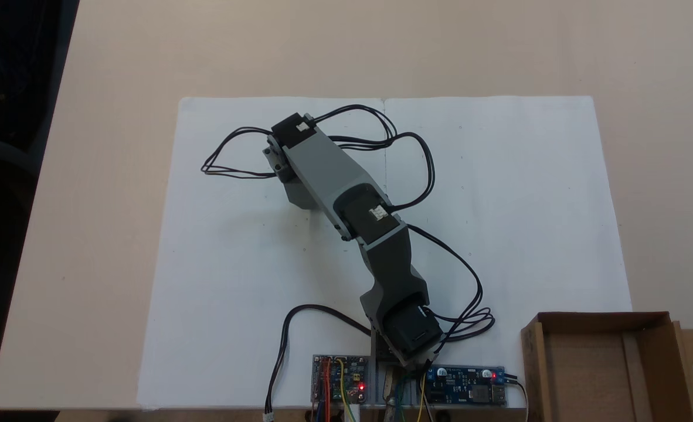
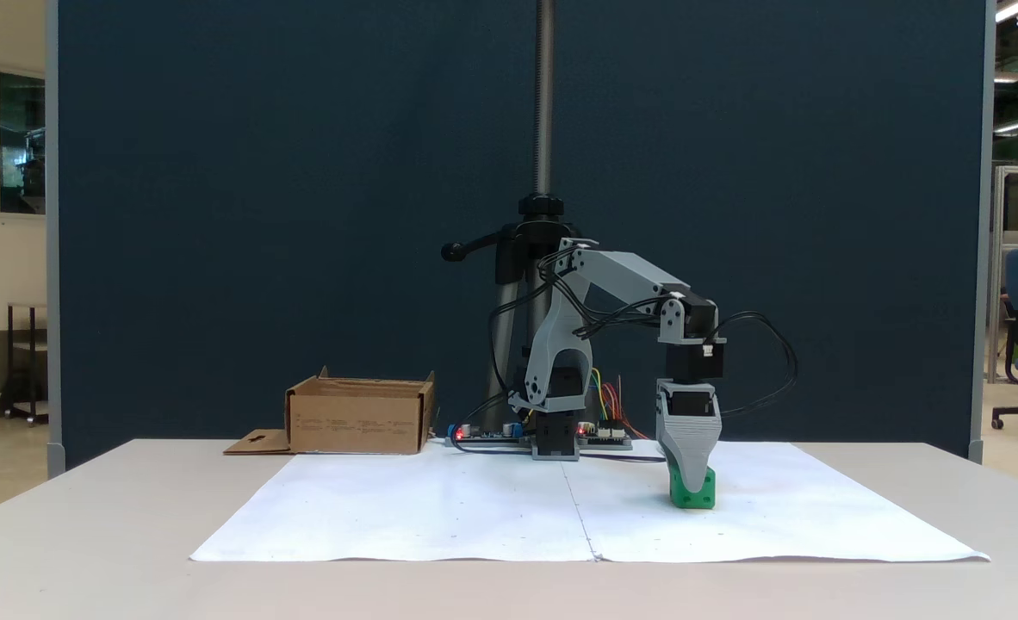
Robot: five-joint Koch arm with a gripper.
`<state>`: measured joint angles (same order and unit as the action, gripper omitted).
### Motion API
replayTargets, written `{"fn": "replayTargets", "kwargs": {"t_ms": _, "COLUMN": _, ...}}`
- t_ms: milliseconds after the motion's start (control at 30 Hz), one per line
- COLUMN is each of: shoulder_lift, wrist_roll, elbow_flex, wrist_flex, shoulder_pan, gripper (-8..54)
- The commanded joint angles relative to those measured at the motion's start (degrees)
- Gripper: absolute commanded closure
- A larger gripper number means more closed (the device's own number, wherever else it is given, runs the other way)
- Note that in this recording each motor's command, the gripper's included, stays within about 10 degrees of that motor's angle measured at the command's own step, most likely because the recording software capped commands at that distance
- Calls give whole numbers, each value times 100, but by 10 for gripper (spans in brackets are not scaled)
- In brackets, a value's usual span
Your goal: Grasp a green dice and put it in the bin.
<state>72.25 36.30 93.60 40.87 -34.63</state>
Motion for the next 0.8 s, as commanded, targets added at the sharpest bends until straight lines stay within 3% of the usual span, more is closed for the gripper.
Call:
{"fn": "replayTargets", "kwargs": {"t_ms": 0, "shoulder_lift": 88, "wrist_roll": 563, "elbow_flex": -229, "wrist_flex": -62, "shoulder_pan": -53, "gripper": 22}}
{"fn": "replayTargets", "kwargs": {"t_ms": 767, "shoulder_lift": -176, "wrist_roll": 659, "elbow_flex": -229, "wrist_flex": -114, "shoulder_pan": -105, "gripper": 23}}
